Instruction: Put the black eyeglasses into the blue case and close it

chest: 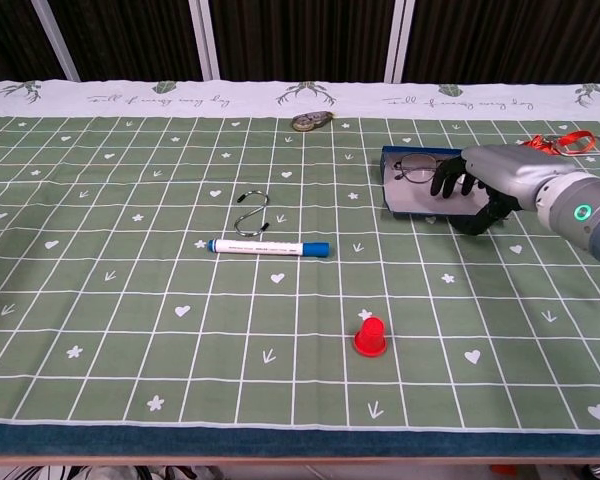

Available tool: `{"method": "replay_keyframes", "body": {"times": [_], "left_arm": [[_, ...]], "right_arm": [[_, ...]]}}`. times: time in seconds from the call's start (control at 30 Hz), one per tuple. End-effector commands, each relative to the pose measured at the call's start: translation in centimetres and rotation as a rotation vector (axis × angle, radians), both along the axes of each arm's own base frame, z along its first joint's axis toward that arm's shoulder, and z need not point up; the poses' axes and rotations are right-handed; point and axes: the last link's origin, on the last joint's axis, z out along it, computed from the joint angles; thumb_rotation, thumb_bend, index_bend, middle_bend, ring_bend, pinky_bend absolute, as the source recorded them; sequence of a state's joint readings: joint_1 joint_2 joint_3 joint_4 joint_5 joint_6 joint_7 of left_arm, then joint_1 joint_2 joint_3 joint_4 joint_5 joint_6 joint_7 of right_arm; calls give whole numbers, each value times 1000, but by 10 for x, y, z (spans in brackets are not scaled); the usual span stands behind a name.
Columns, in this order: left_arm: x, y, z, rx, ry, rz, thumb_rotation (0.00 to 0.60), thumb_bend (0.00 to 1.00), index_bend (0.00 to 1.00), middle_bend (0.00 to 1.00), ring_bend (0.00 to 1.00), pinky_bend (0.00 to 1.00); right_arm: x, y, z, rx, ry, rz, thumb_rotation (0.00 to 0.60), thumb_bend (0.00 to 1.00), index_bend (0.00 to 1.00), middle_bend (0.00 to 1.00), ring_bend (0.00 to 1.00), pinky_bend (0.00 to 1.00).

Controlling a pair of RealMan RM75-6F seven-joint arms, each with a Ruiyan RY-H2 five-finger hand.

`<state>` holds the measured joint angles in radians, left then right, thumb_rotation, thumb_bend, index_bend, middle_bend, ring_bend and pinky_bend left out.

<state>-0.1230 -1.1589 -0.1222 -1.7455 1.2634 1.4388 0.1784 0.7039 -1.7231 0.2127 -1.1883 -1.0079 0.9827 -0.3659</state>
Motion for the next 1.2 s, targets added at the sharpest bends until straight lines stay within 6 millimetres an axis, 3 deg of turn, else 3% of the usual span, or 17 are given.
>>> {"method": "replay_keyframes", "body": {"times": [0.03, 0.63, 1.2], "left_arm": [[0, 0, 0, -1, 0, 0, 600, 309, 86, 0, 0, 0], [0, 0, 1, 1, -6, 0, 600, 310, 86, 0, 0, 0], [0, 0, 1, 1, -9, 1, 600, 310, 86, 0, 0, 0]], "right_arm": [[2, -4, 3, -17, 3, 10, 600, 503, 333, 320, 308, 252], [10, -39, 9, -51, 35, -4, 600, 495, 380, 322, 309, 251], [12, -39, 5, -29, 35, -8, 600, 469, 553, 330, 309, 251]]}}
